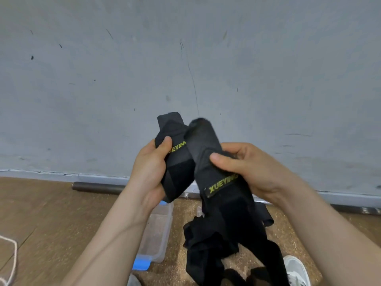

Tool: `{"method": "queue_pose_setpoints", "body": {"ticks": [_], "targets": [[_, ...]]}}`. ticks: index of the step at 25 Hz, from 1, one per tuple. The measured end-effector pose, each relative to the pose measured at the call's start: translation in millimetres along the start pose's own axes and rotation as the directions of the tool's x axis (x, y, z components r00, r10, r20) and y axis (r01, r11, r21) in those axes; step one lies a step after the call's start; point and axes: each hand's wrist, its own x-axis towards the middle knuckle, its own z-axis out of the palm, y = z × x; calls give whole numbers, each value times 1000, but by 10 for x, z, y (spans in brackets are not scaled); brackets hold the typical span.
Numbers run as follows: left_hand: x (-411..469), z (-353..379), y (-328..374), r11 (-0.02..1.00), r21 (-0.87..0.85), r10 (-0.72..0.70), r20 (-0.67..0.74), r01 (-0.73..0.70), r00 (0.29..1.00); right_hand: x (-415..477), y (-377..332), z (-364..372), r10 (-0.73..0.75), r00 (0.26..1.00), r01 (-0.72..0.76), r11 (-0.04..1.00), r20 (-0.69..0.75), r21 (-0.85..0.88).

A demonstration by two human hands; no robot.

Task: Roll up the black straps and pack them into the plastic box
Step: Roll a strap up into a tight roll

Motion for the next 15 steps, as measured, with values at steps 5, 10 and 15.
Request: {"method": "queue_pose_setpoints", "body": {"ticks": [5,10,15], "targets": [[-25,59,-35,955,-216,-189,92,205,978,26,117,168,-27,999,32,993,-42,116],[-133,75,-76,967,-232,-33,312,110,950,17,25,181,-89,973,144,955,-211,260],[-246,140,-245,994,113,-33,272,2,962,-44,-60,110,-69,969,146,934,-237,326]]}}
